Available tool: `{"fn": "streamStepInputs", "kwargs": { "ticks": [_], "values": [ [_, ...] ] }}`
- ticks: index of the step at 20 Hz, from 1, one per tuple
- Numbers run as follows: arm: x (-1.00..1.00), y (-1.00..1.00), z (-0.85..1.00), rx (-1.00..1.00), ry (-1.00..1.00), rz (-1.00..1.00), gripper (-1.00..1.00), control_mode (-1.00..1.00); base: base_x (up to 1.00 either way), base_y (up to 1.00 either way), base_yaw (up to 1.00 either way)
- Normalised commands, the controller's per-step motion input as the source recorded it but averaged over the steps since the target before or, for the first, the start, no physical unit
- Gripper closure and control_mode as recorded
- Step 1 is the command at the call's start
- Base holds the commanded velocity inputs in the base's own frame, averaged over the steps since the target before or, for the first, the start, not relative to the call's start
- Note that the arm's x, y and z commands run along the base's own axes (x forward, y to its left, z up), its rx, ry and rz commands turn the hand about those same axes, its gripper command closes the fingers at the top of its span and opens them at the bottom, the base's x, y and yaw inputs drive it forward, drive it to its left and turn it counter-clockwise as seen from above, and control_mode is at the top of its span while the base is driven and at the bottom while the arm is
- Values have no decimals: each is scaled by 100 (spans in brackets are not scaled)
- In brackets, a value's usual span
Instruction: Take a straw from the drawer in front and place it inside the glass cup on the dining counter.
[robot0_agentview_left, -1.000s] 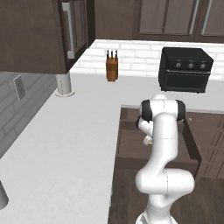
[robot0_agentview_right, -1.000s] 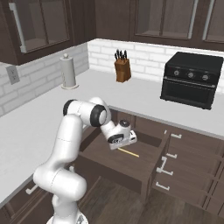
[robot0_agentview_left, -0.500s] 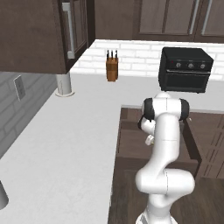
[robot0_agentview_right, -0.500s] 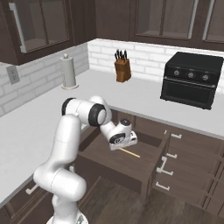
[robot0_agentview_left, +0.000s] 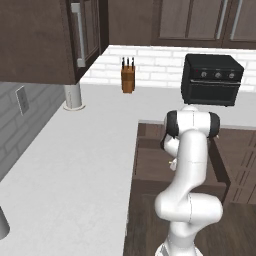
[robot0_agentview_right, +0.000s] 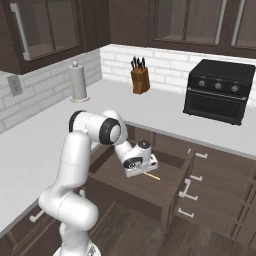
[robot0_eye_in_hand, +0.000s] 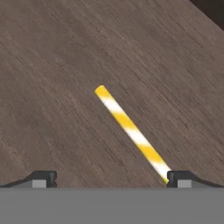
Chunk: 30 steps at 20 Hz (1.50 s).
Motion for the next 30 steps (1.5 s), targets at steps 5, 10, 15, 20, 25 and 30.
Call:
{"fn": "streamStepInputs", "kwargs": {
  "ticks": [5, 10, 15, 20, 25, 30],
  "values": [
    [9, -11, 0, 0, 0, 1, -100, -100, 0, 0, 0],
    [16, -5, 0, 0, 0, 3, -100, -100, 0, 0, 0],
    [29, 0, 0, 0, 0, 4, -100, -100, 0, 0, 0],
    [24, 0, -2, 0, 0, 4, -100, -100, 0, 0, 0],
    [12, 0, -29, 0, 0, 3, -100, -100, 0, 0, 0],
    [5, 0, -46, 0, 1, 3, -100, -100, 0, 0, 0]
  ]
}}
